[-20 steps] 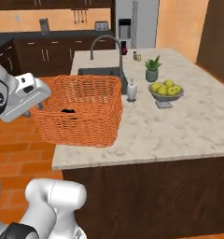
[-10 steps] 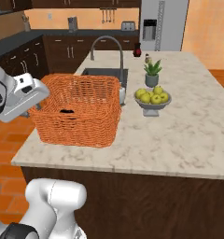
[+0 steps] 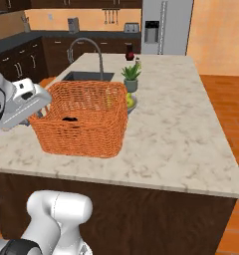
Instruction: Open the cabinet, pick up the bread from the cabinet and place it in the basket. Then move the basket to the dining counter.
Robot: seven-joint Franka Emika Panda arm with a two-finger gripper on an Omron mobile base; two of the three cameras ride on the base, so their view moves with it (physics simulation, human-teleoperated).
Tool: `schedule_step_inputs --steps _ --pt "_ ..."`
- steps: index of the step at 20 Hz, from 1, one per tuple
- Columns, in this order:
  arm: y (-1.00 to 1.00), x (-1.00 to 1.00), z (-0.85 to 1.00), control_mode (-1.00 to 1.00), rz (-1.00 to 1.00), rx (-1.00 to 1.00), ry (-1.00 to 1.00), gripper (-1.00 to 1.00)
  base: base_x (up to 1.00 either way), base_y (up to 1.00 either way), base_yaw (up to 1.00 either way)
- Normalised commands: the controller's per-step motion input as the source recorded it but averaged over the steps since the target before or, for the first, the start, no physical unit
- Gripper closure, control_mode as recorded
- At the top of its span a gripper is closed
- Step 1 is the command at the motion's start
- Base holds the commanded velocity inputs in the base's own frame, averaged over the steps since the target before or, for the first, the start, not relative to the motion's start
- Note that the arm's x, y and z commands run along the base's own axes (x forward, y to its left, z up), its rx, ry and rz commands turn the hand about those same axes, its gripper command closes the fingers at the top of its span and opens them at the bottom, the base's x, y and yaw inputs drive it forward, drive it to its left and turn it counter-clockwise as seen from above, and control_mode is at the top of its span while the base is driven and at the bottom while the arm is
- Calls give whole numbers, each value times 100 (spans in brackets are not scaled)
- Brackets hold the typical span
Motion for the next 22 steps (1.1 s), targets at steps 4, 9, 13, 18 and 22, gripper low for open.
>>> schedule_step_inputs --steps 4,9,13,18,22 --pt "0 0 0 100 0 0 0 100 0 -95 8" --pt "-39 52 -11 -100 1 5 0 100 9 -31 1" --pt "-53 100 -55 -100 6 3 7 100 0 0 0" --pt "-36 100 -86 -100 7 0 12 100 0 0 0" --pt "-28 100 -90 -100 8 0 10 100 0 0 0"
